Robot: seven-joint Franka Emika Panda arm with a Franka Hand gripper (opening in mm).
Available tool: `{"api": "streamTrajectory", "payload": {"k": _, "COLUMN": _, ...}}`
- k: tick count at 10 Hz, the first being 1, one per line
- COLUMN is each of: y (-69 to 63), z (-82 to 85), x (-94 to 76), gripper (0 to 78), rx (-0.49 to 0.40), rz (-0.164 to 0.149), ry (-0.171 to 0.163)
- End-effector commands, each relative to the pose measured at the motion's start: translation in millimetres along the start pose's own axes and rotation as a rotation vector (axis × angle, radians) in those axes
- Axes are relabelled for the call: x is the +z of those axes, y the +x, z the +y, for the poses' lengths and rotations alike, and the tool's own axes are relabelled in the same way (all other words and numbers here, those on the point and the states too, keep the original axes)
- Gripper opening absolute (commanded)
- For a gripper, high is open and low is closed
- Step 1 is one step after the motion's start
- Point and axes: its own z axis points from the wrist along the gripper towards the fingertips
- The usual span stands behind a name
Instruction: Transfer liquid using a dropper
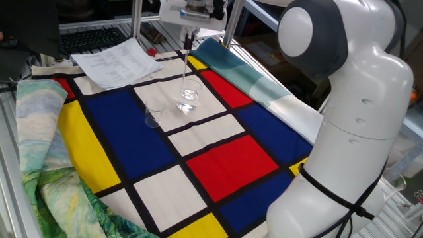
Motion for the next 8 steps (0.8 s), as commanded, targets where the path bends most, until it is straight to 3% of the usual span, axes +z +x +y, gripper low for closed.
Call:
{"api": "streamTrajectory", "payload": {"k": 1, "y": -0.3, "z": -1.5, "x": -2.2, "gripper": 1.1, "rx": -0.02, "rz": -0.021, "ry": 0.014}}
{"api": "streamTrajectory", "payload": {"k": 8, "y": -3.3, "z": -13.7, "x": 15.1, "gripper": 1.1, "rx": -0.094, "rz": -0.075, "ry": -0.005}}
